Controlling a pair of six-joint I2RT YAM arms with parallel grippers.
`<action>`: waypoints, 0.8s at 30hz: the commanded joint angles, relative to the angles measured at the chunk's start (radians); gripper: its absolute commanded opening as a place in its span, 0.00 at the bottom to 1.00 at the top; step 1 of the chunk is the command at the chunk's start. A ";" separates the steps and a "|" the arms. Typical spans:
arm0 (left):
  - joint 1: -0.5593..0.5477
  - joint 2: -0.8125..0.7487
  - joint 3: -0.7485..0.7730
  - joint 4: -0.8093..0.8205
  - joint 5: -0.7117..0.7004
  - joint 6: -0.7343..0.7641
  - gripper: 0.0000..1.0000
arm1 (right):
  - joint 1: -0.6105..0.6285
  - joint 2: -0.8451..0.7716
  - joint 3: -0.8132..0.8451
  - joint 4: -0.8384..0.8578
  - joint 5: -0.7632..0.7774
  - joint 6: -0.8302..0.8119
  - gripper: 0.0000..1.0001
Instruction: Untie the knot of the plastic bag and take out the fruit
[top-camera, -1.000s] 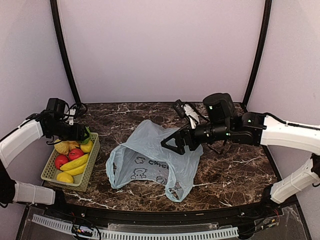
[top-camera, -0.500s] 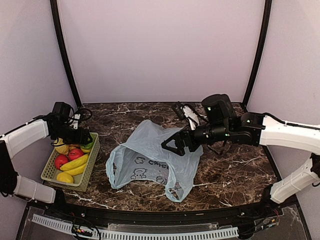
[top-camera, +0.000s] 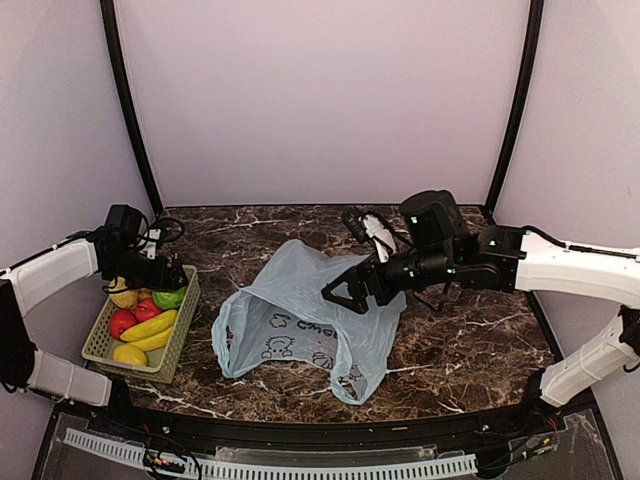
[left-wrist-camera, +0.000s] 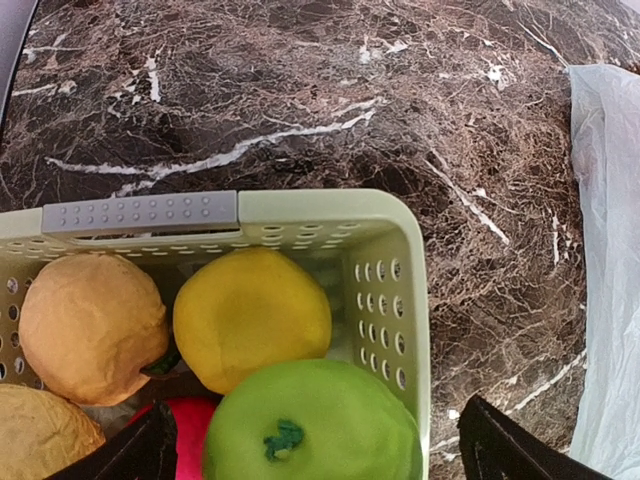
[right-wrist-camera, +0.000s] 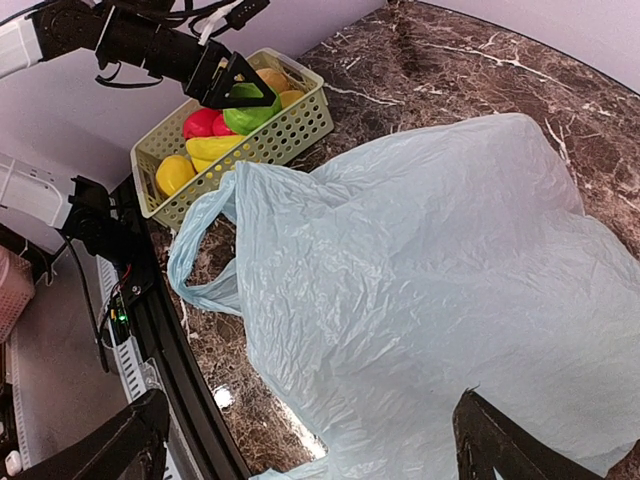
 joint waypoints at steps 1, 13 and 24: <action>0.005 -0.049 -0.017 0.004 -0.025 0.008 0.98 | 0.009 0.013 0.021 0.011 0.008 0.001 0.96; 0.003 -0.246 0.022 0.005 0.087 -0.003 0.94 | 0.019 0.005 0.047 -0.045 0.054 0.001 0.95; -0.289 -0.280 0.084 -0.091 0.325 -0.200 0.90 | 0.101 0.083 0.064 -0.083 0.172 0.035 0.96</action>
